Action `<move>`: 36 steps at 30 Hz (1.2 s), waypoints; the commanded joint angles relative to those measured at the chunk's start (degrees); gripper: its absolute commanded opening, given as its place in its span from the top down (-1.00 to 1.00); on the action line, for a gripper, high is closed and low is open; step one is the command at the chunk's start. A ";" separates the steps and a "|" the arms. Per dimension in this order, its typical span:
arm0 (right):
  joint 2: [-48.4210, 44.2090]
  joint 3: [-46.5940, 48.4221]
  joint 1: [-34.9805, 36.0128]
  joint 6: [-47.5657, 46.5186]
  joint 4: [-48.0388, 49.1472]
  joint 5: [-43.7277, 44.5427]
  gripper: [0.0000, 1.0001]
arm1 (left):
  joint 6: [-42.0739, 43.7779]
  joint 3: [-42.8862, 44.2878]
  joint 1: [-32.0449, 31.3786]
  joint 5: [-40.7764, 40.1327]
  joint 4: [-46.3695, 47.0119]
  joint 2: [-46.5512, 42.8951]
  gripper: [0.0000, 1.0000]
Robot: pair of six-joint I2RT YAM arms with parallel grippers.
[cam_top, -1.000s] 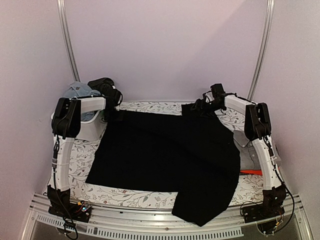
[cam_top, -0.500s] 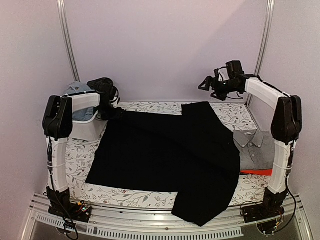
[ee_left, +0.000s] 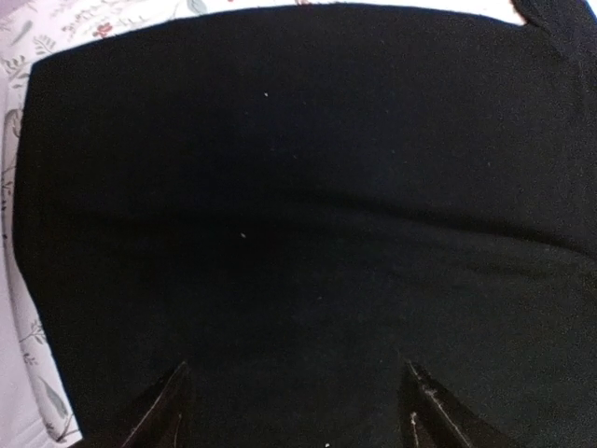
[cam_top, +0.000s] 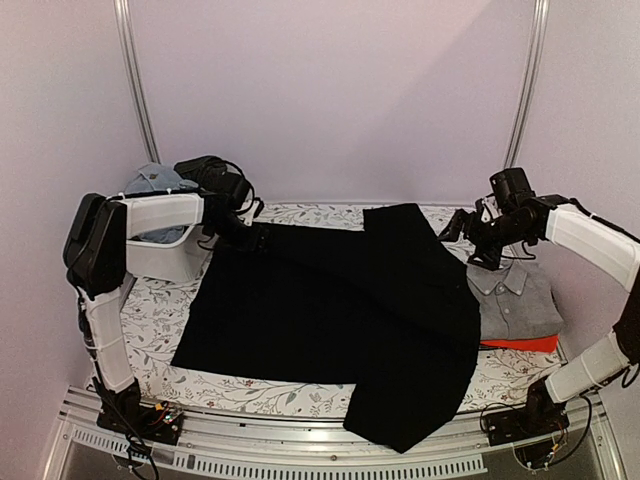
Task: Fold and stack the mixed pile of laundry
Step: Move the square-folded shirt to the corner of the board.
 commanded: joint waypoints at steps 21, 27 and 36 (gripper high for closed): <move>-4.43 -19.52 -13.62 12.83 -4.82 4.61 -0.98 | -1.25 3.63 -1.09 -0.20 0.34 4.25 -0.52; -3.64 -18.22 -21.19 6.48 -6.82 6.18 -0.98 | -1.22 2.67 -0.65 -0.84 -0.35 4.74 -0.52; 0.49 -14.81 -26.57 0.24 -5.92 8.15 -0.98 | -0.55 -1.82 -0.37 0.20 0.21 0.96 -0.54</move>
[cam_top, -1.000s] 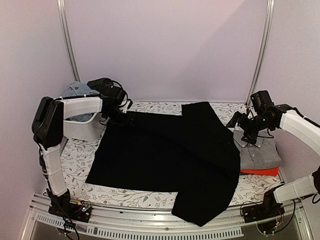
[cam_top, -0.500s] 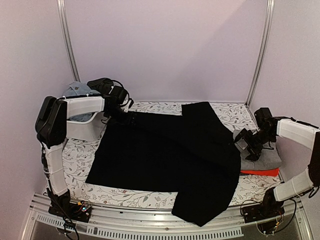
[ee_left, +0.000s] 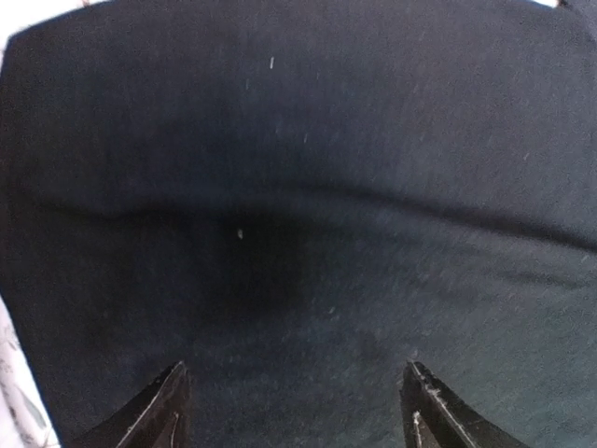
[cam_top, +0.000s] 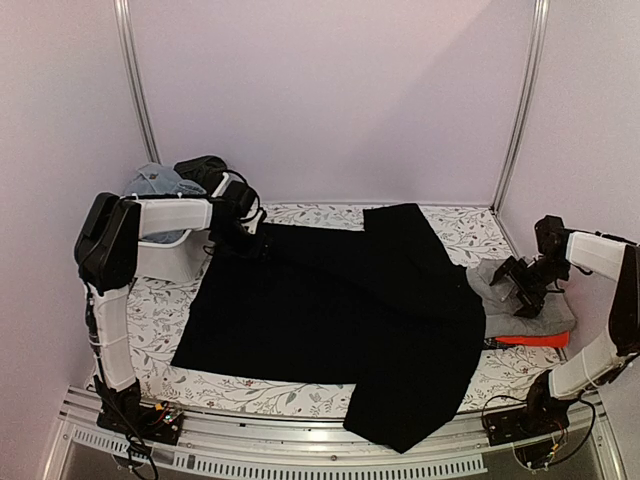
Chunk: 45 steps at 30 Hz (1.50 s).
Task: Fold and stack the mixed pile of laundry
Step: Move the square-folded shirt to the corner of the board, then pick up the flattened T-shirt from the center of the board.
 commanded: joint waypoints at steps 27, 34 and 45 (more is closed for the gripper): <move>-5.69 10.59 56.31 1.18 -0.88 1.69 -0.72 | -33.02 -46.21 2.53 7.39 -15.36 -58.71 -0.24; -7.01 3.28 69.17 1.57 -0.62 2.90 -0.46 | -34.66 -46.92 10.02 7.37 -23.52 -61.77 -0.21; -7.17 -2.34 75.13 7.47 -12.46 7.39 -0.30 | -43.13 -52.17 13.60 15.02 -23.25 -64.57 -0.21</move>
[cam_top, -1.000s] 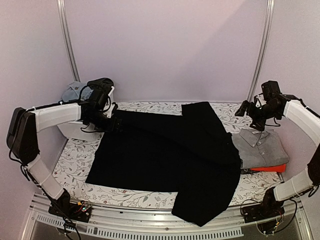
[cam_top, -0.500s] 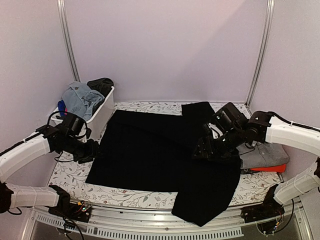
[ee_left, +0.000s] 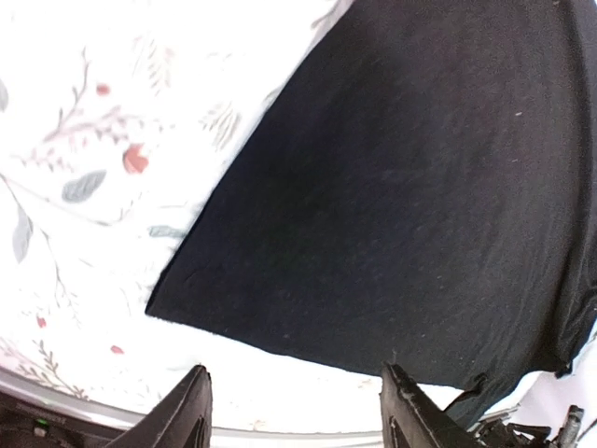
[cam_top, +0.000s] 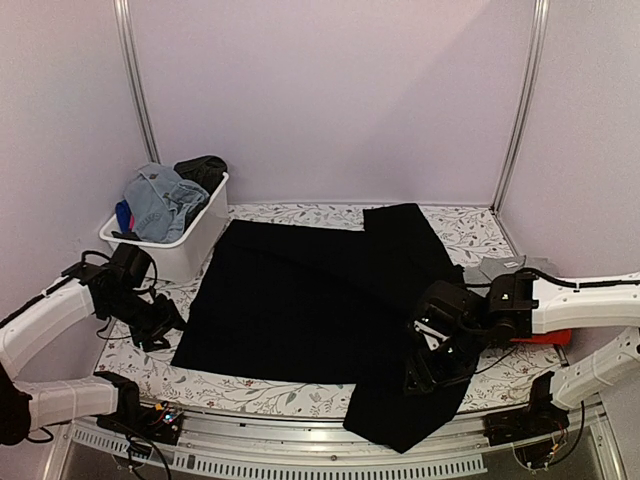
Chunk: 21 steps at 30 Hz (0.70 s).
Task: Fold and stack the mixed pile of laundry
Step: Pick up the flattened T-shirt from the center of the board.
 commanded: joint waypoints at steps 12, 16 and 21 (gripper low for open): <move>-2.13 -5.84 0.31 15.54 -9.52 3.00 -0.20 | -12.89 -6.12 1.31 2.87 -2.23 0.07 -0.01; 1.72 -4.08 1.17 9.56 -8.77 1.31 -0.17 | -14.93 -5.86 1.41 0.71 -3.69 2.07 0.04; 7.24 -2.24 1.53 3.94 -10.37 1.65 -0.16 | -15.81 -7.00 1.82 2.09 -1.95 5.32 0.05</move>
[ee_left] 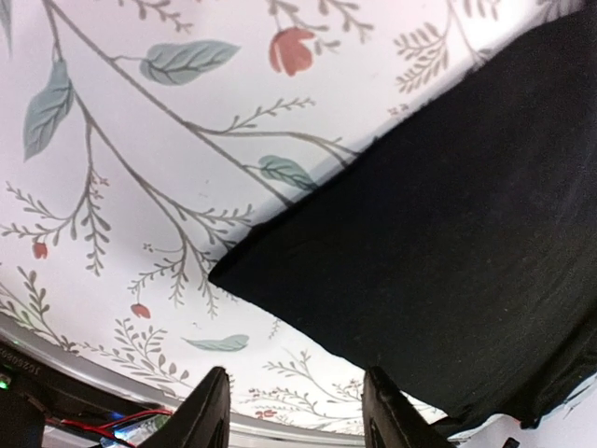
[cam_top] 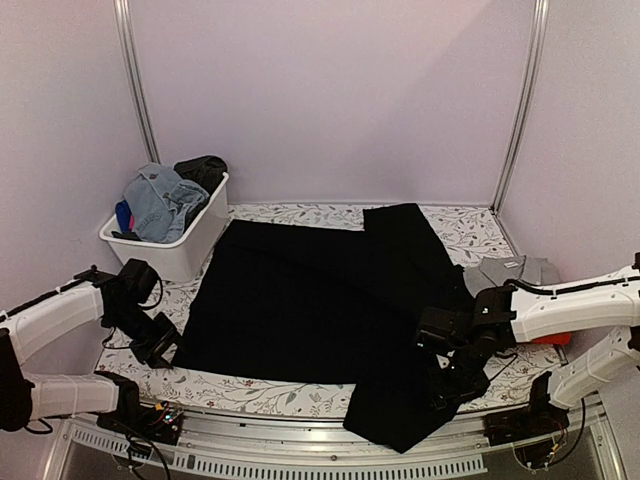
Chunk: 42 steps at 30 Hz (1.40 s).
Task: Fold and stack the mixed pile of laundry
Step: Pick up the flattened T-shirt from the center of the board.
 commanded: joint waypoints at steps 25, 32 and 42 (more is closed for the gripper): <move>12.72 4.41 0.67 -10.46 3.44 5.10 0.91 | -2.99 -4.53 1.87 0.81 5.81 5.37 0.15; 12.75 6.69 0.67 -10.89 0.79 6.32 0.99 | -2.55 -4.10 2.68 -0.42 6.84 7.45 0.39; 10.47 6.89 0.67 -11.79 -0.05 6.07 1.00 | -1.06 -1.77 6.47 -3.29 1.68 5.45 1.00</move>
